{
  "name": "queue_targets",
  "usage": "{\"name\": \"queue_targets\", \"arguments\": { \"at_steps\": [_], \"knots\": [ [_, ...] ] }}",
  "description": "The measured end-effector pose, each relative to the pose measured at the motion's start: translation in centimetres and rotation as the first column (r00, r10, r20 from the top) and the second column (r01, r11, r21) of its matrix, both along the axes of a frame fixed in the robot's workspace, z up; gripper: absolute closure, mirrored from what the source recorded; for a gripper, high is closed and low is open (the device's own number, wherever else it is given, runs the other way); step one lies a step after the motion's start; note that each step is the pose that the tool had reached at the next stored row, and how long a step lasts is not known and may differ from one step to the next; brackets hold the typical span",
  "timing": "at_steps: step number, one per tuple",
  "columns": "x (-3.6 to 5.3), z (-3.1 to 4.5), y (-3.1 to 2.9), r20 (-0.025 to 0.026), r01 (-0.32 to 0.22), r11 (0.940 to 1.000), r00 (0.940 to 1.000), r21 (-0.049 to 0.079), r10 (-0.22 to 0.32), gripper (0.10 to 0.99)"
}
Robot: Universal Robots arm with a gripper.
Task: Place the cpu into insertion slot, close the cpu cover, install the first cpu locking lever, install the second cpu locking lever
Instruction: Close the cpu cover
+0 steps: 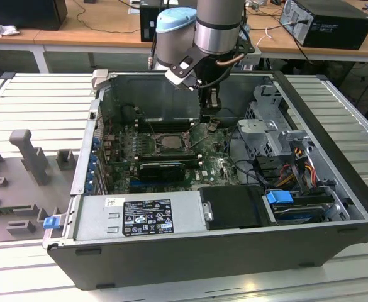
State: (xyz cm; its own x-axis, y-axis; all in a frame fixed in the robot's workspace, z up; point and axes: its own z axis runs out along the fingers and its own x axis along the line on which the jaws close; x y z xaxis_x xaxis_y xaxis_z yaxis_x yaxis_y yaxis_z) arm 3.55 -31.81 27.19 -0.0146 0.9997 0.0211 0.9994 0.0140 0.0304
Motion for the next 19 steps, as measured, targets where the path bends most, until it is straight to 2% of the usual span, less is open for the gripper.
{"name": "queue_targets", "arguments": {
  "at_steps": [8,19],
  "knots": [
    [1.47,0.0,0.0,0.0,-0.002,1.0,1.0,0.0,0.002,0.98],
    [2.94,0.0,0.0,0.0,-0.004,1.0,1.0,0.0,0.004,0.98]
  ]
}}
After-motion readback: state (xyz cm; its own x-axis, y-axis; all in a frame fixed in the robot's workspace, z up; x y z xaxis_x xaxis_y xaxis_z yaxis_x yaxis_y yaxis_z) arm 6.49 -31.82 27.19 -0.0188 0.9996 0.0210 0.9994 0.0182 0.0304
